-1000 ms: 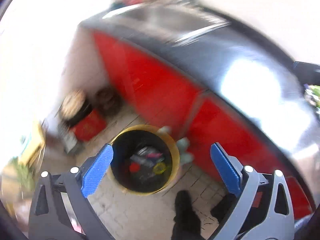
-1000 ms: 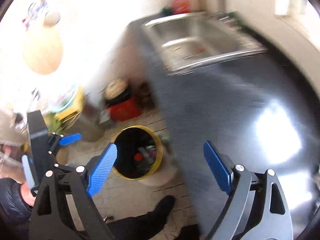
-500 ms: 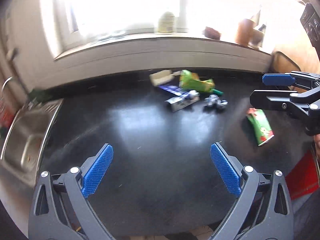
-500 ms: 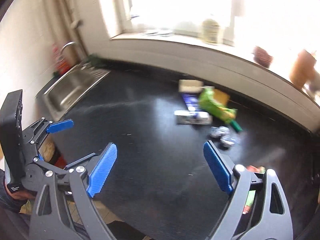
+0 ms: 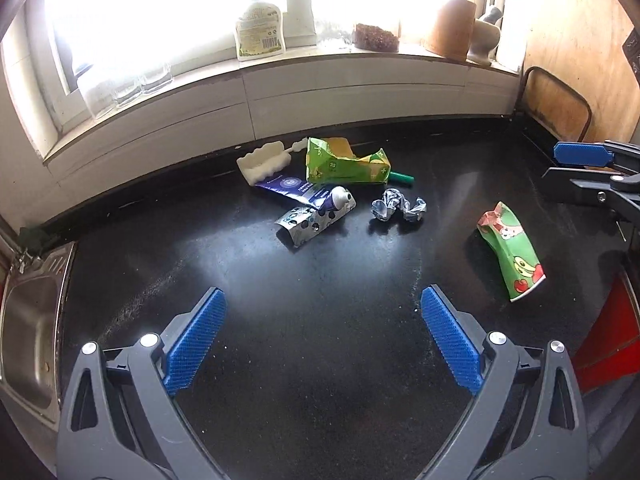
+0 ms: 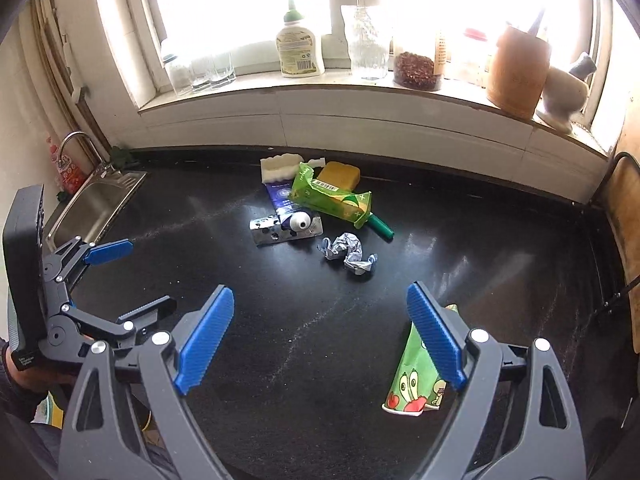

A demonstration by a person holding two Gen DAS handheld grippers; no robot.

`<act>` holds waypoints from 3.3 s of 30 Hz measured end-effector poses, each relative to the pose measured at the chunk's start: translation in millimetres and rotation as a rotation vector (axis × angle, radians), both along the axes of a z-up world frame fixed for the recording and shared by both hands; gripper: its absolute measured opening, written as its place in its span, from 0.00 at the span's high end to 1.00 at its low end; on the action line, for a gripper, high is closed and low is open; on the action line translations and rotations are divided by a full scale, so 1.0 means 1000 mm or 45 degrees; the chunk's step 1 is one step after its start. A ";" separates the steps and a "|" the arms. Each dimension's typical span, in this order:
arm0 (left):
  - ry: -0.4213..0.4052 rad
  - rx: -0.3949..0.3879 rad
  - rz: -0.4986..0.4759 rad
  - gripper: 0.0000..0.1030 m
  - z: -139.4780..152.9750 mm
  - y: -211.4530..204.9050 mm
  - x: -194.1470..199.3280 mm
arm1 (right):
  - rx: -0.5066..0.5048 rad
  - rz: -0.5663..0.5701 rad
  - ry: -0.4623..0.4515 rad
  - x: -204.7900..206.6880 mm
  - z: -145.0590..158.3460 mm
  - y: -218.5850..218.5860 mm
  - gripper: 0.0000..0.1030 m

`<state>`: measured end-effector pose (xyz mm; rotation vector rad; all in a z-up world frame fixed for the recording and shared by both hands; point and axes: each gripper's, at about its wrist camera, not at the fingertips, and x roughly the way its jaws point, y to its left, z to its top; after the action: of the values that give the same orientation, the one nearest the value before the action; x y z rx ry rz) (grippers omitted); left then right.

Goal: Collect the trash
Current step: 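Move both open tools back toward the counter, then grasp the silver blister pack with the left tool while the right tool grasps crumpled foil, then carry the blister pack and foil over the bin and open both tools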

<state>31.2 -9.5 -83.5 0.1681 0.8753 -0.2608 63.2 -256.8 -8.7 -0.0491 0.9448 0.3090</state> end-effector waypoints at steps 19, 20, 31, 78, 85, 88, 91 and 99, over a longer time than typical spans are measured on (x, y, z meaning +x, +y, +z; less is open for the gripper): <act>0.113 0.149 -0.372 0.08 -0.113 -0.018 0.171 | -0.114 0.220 0.284 0.140 -0.137 0.015 0.17; 0.123 0.158 -0.392 0.08 -0.118 -0.020 0.177 | -0.134 0.234 0.294 0.145 -0.144 0.016 0.18; 0.160 0.063 -0.532 0.21 -0.131 -0.035 0.193 | -0.242 0.378 0.286 0.168 -0.175 0.037 0.59; 0.008 -0.038 0.215 0.59 0.008 0.042 -0.012 | -0.100 0.544 -0.006 0.029 -0.043 0.104 0.62; -0.030 -0.013 0.678 0.59 0.023 0.146 -0.097 | -0.022 0.911 -0.015 -0.010 -0.038 0.233 0.62; -0.026 0.007 0.876 0.59 0.018 0.185 -0.146 | 0.003 1.059 0.013 -0.037 -0.043 0.287 0.62; -0.006 0.028 1.071 0.59 0.005 0.221 -0.200 | 0.024 1.263 0.058 -0.083 -0.054 0.352 0.62; 0.134 -0.008 1.465 0.59 -0.064 0.285 -0.323 | 0.013 1.644 0.198 -0.197 -0.103 0.470 0.62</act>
<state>-291.4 275.8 -147.4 -0.3660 0.9487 0.8066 -133.5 212.9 -111.7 -0.6465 0.9575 1.5210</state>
